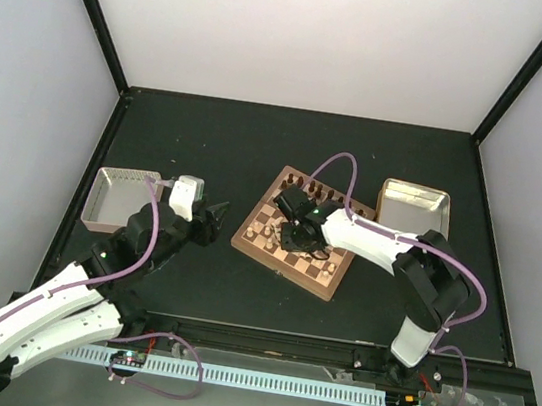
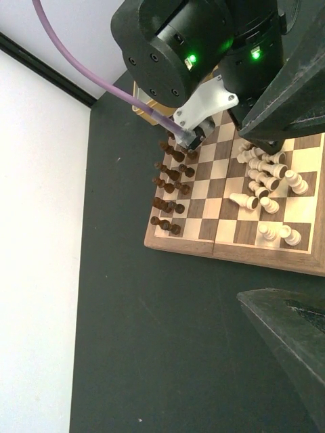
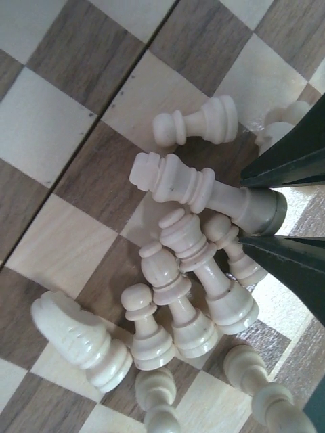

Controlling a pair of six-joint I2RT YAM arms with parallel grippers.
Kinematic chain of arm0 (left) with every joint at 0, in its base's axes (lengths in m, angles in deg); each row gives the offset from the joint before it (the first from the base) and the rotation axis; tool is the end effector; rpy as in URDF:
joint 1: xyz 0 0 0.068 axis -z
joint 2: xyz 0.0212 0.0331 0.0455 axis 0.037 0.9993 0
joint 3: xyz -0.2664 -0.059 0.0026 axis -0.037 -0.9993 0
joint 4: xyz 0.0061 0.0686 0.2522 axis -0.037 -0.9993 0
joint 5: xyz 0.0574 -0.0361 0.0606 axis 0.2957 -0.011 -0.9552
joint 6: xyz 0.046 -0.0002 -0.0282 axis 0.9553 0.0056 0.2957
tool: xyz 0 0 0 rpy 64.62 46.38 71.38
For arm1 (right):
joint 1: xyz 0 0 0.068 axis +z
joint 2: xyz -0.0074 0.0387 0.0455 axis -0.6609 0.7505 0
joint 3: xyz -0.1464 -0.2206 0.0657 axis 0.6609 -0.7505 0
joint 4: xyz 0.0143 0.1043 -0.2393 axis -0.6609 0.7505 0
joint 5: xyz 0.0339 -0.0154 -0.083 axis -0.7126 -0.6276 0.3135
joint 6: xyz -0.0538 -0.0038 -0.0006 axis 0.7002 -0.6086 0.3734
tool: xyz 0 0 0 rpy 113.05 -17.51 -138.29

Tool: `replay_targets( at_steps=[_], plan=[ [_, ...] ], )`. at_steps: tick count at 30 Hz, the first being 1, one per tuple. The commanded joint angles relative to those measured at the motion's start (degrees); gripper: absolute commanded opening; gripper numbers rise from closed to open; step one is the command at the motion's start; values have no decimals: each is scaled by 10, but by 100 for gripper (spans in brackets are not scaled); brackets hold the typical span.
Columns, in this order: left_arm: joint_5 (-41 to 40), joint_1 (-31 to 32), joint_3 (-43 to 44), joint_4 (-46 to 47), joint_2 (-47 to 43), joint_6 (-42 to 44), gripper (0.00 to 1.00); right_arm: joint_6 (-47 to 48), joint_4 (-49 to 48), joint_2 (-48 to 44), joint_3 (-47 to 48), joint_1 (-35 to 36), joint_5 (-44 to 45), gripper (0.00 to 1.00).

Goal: Set up the chess pieces on the board
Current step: Pick up the chess piece from the chessboard.

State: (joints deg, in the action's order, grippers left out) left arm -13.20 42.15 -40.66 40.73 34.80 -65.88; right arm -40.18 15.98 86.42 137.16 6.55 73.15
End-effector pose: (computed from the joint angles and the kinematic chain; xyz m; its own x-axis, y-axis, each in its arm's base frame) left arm 0.1161 -0.1000 0.2936 -0.3986 -0.1677 -0.9016 0.3566 0.8774 -0.3209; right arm 0.2284 0.2470 0.1781 -0.9514 -0.1133 -0.2863 -0.1468 0.9842 0.0986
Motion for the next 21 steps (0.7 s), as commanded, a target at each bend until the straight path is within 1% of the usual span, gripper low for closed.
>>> replay_targets(
  at_steps=[1,6,15,17,21],
  plan=[
    [-8,-3,0,12,0,7,62,-5,7,26,8,3,32,21],
    [-8,-3,0,11,1,6,62,-5,0,42,11,2,39,21],
    [-8,-3,0,11,3,5,62,-12,-8,59,13,2,55,27],
    [-7,-3,0,12,3,4,62,-14,-13,56,11,2,61,25],
    [-4,-3,1,13,5,2,62,-12,-29,40,5,2,72,13]
  ],
)
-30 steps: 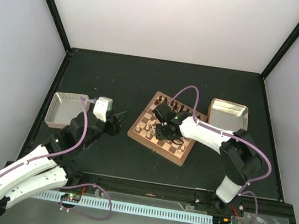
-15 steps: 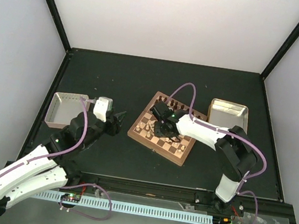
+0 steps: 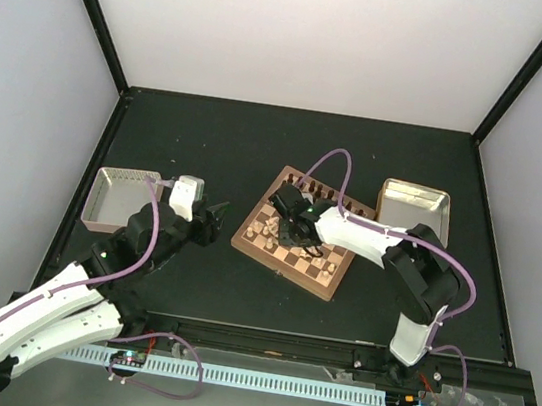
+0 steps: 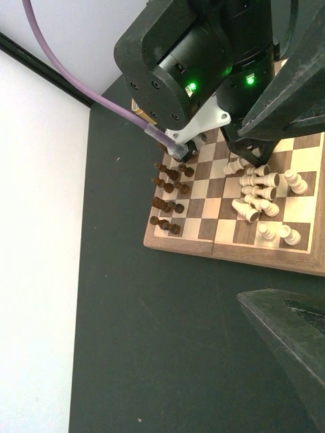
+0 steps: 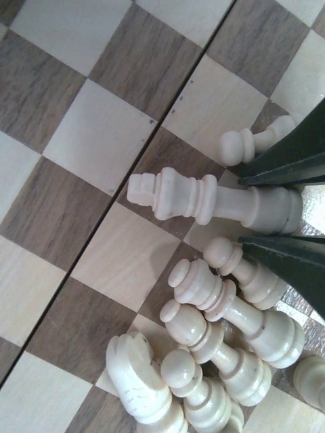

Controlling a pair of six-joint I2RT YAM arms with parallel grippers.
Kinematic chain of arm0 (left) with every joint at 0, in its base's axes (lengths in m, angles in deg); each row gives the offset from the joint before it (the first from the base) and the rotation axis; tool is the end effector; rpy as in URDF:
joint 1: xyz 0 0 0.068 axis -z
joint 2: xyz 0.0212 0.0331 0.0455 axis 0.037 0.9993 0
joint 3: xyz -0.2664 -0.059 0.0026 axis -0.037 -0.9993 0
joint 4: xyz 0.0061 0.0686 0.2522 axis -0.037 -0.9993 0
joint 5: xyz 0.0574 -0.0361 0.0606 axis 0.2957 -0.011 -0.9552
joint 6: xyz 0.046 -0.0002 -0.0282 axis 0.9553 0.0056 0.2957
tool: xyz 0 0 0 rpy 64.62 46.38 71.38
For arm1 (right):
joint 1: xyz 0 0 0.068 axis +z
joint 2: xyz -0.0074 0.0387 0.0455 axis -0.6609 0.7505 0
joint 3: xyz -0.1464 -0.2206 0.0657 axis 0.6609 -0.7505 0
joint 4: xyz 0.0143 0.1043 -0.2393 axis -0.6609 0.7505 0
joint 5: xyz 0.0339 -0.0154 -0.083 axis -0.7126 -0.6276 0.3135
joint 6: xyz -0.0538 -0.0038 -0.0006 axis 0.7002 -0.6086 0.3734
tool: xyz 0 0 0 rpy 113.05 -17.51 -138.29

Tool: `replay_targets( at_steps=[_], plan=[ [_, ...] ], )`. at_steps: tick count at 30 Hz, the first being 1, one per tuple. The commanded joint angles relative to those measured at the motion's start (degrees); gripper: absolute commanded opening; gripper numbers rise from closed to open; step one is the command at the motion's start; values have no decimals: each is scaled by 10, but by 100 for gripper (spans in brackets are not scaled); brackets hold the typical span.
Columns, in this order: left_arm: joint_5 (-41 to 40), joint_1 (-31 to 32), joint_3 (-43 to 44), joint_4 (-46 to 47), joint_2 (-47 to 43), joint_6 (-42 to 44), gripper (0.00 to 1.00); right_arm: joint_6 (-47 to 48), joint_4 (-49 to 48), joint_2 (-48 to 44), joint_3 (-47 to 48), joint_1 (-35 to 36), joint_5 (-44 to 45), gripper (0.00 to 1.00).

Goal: Set up the chess pieces on the board
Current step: Pick up the chess piece from the chessboard, then place the chess piece on the chessboard.

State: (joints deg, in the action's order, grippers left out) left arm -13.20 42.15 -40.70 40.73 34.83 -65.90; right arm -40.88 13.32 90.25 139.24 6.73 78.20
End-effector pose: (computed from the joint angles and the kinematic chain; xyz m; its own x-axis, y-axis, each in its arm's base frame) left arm 0.1162 -0.1000 0.2933 -0.3995 -0.1673 -0.9013 0.3562 0.8776 -0.3208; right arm 0.2405 0.2575 0.1680 -0.9321 -0.0941 -0.3498 -0.1184 0.9918 0.0486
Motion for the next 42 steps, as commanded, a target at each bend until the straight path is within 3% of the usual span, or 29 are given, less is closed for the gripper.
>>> replay_targets(
  at_steps=[1,10,14,18,23,32,36,42],
  plan=[
    [-3,-3,2,14,5,2,62,-3,-11,-7,-20,0,24,12],
    [32,-5,11,24,22,-24,67,62,-146,-155,-86,0,50,9],
    [66,-8,25,24,35,-41,69,136,-225,-218,-130,-4,12,8],
    [130,-17,47,27,43,-58,73,221,-329,-295,-197,-10,-63,6],
    [270,-38,87,25,57,-74,82,341,-460,-404,-286,-11,-208,5],
    [456,-70,158,-14,127,-77,86,454,-441,-449,-267,-12,-388,5],
    [471,-79,174,-25,143,-74,79,472,-437,-447,-258,-11,-418,5],
    [489,-87,184,-31,162,-72,58,475,-435,-437,-255,-12,-438,5]
  ],
)
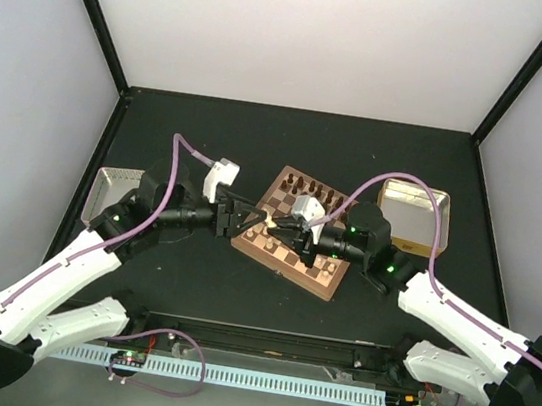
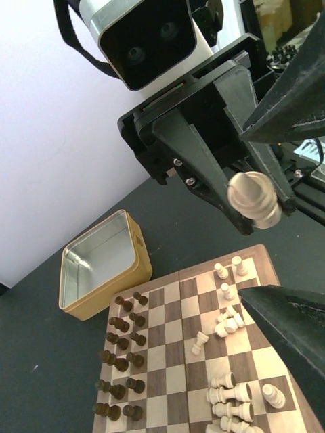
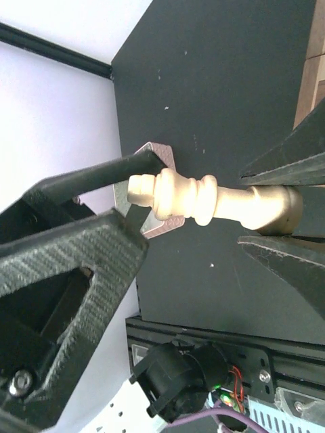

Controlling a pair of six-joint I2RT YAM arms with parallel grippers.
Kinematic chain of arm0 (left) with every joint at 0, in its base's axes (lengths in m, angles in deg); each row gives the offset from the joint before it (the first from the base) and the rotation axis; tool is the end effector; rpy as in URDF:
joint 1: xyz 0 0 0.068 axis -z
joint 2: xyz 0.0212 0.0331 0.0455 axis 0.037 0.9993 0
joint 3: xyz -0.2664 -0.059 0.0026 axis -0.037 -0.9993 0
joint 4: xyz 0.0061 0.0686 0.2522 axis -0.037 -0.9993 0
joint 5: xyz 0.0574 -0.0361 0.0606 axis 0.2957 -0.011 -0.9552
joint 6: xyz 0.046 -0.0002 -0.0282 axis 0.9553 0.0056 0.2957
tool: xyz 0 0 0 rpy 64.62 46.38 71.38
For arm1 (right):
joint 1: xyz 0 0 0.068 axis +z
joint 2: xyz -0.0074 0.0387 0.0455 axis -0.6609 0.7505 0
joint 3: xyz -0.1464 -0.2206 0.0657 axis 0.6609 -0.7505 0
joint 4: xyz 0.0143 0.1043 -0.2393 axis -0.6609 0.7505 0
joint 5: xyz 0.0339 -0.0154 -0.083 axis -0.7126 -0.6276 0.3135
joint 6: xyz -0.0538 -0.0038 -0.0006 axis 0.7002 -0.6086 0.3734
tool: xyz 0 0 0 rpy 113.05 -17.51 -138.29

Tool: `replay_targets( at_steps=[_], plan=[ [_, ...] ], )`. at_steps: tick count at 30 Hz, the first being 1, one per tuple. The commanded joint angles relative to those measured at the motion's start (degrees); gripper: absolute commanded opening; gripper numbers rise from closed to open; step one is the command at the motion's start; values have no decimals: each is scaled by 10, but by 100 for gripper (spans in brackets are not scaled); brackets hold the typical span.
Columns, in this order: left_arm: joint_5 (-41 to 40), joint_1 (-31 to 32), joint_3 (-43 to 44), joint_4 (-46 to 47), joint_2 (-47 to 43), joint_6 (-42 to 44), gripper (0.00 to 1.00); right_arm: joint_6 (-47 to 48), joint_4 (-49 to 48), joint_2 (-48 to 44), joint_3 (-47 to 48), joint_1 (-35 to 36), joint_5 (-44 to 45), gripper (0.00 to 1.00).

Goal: Set up the chess pieces on the board
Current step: Place the chess piece on the chessboard.

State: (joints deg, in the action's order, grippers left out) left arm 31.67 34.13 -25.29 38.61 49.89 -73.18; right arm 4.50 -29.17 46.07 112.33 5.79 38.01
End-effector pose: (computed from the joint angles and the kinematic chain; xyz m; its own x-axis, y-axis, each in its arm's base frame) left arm 0.1474 -0.1298 0.3433 -0.6944 -0.0594 -0.7171 0.6149 0.4687 -0.6342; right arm 0.1531 0.1903 0.2964 -0.0611 -0.1855 -0.9807 -0.9719 0.2347 0.0162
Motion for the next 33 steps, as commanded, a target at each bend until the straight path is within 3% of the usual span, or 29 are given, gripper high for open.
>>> replay_targets(
  at_steps=[1,5,15,18,20,24,29,33],
  plan=[
    [50,-7,32,-9,17,4,57,23,-7,6,17,-2,-37,5],
    [101,-7,30,10,35,9,52,25,10,13,29,-1,-47,6],
    [87,-9,36,-13,48,35,10,22,14,39,45,-2,-65,6],
    [72,-9,35,-13,53,41,5,24,17,44,46,-2,-66,8],
    [61,-9,35,-17,56,47,3,19,23,46,50,-2,-61,16],
    [12,-9,37,-43,56,65,2,-2,54,45,64,-2,-18,52],
    [-117,-10,40,-76,40,85,2,-39,3,10,8,-3,76,71],
    [-223,-10,34,-92,22,94,3,-90,-9,-31,-16,-3,190,74]
  ],
)
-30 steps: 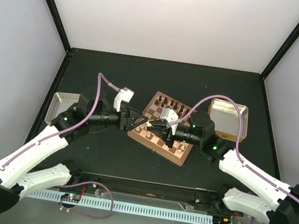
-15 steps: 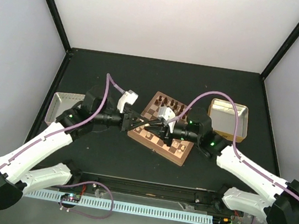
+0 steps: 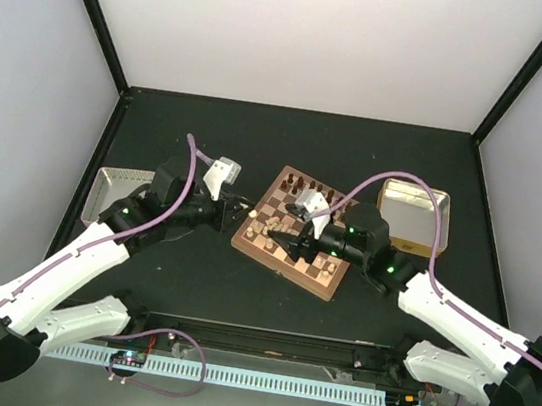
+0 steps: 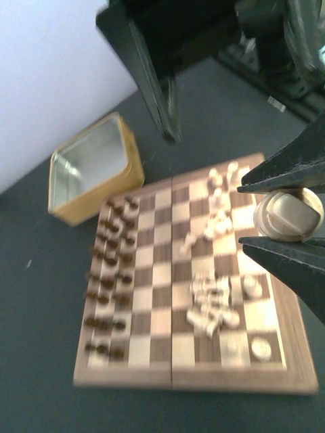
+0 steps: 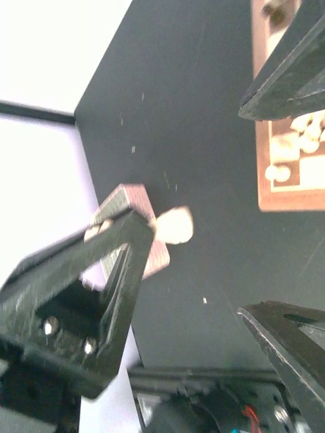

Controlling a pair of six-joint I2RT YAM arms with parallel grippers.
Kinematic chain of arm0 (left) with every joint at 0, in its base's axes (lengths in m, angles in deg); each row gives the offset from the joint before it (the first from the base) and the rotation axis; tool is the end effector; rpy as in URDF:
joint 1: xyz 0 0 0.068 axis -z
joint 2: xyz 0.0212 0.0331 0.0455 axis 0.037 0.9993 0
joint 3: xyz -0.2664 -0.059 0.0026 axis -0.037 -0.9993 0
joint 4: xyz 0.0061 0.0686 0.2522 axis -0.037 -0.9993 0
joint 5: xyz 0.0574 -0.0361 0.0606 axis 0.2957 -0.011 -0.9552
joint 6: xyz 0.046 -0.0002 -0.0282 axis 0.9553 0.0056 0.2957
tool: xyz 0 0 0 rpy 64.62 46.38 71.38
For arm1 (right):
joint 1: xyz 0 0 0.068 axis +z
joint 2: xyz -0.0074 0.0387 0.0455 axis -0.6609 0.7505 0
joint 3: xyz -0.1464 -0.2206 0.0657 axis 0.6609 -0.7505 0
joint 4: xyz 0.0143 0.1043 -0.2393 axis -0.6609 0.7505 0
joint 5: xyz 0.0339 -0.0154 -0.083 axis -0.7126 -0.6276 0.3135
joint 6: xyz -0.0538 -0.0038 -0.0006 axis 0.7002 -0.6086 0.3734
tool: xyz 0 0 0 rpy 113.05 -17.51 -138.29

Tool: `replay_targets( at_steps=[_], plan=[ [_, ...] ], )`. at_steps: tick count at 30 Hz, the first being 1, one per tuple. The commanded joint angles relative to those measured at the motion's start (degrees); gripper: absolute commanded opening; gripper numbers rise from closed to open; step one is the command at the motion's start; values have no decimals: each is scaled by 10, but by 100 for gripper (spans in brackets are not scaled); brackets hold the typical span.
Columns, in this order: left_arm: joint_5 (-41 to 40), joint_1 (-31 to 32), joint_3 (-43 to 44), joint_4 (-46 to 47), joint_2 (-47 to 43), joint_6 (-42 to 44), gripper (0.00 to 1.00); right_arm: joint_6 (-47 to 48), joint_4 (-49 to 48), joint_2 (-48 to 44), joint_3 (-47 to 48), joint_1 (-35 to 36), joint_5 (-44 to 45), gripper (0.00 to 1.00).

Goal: Set up the chess pieces on the board
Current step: Place the chess piece on the chessboard.

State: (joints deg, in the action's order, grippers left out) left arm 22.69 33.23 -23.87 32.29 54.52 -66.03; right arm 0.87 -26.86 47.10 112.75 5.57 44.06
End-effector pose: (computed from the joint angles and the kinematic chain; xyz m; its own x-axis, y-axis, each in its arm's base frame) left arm 0.1646 -0.1320 0.3254 -0.6872 0.0093 -0.7264 0.5553 0.6515 -0.5169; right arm 0.1591 0.1904 0.2904 -0.1579 -0.2089 -0.9651 -0.9332 0.3512 0.0766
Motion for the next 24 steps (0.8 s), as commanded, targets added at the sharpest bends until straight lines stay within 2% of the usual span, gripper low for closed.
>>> replay_targets(
  at_steps=[1,7,9,17,24],
  plan=[
    [-151,-1,16,-29,-28,26,3,-73,-29,-52,-24,-1,163,75],
    [-159,15,-16,-9,-20,26,4,-207,64,-104,-15,0,415,75],
    [-161,31,-22,7,-6,16,4,-246,102,-114,-12,0,473,76],
    [-273,151,-42,64,53,3,4,-334,211,-119,16,-1,595,76],
    [-304,214,-40,92,117,-8,4,-386,255,-135,19,-9,649,77]
  ],
)
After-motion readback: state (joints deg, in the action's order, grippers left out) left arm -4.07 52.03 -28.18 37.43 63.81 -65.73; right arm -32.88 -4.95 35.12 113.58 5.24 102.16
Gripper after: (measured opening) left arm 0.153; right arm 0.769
